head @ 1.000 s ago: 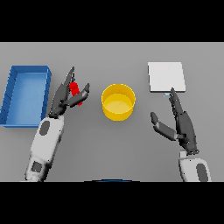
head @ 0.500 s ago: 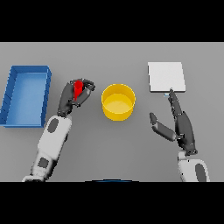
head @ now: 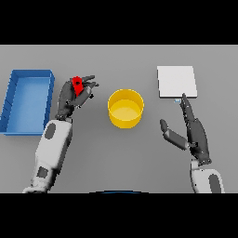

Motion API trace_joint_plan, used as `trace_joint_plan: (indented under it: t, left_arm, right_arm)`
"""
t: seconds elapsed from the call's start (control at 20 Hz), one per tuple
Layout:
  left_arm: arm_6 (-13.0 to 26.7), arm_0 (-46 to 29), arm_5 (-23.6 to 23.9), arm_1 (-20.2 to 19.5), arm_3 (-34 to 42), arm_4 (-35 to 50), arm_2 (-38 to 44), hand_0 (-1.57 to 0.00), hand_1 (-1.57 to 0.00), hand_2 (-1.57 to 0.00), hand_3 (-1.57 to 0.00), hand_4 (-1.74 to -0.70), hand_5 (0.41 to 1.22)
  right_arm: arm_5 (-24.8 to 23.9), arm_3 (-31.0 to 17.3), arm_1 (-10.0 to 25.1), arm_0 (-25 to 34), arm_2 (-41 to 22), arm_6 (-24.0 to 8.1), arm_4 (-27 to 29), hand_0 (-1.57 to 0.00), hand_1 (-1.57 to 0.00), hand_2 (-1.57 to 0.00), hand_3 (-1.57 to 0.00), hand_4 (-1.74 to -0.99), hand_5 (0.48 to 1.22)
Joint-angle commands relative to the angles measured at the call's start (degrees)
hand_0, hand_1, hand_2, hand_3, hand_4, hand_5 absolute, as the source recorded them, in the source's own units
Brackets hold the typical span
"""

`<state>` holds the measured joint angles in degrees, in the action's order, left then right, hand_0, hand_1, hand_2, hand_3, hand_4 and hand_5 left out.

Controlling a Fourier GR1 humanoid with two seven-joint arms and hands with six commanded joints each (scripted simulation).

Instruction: Pick up the red beaker and tilt it to pour out 1 green nut into yellow bowl. Pick up the yellow bowl and place it on the metallic measuring scale.

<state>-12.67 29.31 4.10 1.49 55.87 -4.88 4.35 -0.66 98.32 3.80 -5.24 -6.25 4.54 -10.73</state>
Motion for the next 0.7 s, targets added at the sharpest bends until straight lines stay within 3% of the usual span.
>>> trace_joint_plan:
  t: [0.0,0.2,0.5,0.65]
  left_arm:
    - [2.2,0.6,-0.6,-0.8,1.2,0.6,0.0,-1.54,-1.54,-1.54,-1.53,-1.7,1.135]
    - [4.5,0.8,-1.9,-3.0,5.3,-0.4,-3.2,-1.56,-1.56,-1.56,-1.55,-1.72,1.13]
    - [5.9,3.8,-3.0,-7.7,3.3,-2.9,-5.7,-1.56,-1.56,-1.56,-1.56,-1.73,1.138]
    - [7.8,5.7,-3.6,-11.1,3.7,-7.7,-10.1,-1.56,-1.57,-1.57,-1.56,-1.73,1.124]
  right_arm:
    - [-0.2,0.3,-0.3,-0.1,-0.3,0.6,-0.3,0.0,0.0,0.0,0.0,-1.233,0.644]
    - [-0.3,-0.5,0.3,0.1,-0.3,1.6,-1.1,0.0,0.0,0.0,0.0,-1.219,0.653]
    - [-1.6,-1.4,-0.1,0.1,-0.9,4.0,-3.0,0.0,0.0,0.0,0.0,-1.213,0.662]
    - [-1.4,0.4,0.2,-0.1,-1.1,1.5,-3.2,0.0,0.0,0.0,0.0,-1.199,0.658]
